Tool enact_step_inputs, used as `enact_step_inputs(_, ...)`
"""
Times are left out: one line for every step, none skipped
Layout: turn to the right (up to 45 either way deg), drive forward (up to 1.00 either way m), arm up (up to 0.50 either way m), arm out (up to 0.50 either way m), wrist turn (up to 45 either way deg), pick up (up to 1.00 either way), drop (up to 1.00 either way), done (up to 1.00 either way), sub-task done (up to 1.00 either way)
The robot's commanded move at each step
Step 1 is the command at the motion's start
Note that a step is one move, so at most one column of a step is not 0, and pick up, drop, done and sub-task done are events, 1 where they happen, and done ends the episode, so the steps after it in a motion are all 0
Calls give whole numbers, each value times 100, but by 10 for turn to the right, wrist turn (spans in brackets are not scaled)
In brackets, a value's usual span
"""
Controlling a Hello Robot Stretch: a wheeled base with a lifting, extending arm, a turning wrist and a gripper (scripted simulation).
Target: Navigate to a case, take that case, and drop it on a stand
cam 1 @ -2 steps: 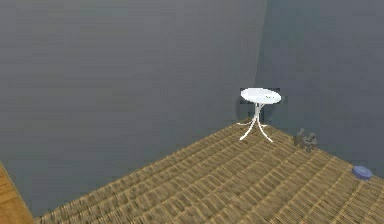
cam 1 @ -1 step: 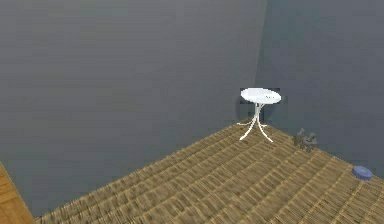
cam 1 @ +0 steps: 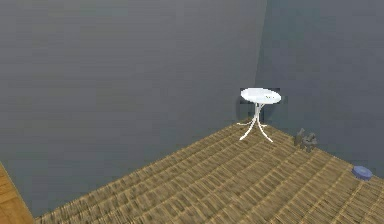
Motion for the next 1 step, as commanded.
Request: enact_step_inputs(0, 0, 0, 0, 450, 0, 0, 0, 0)
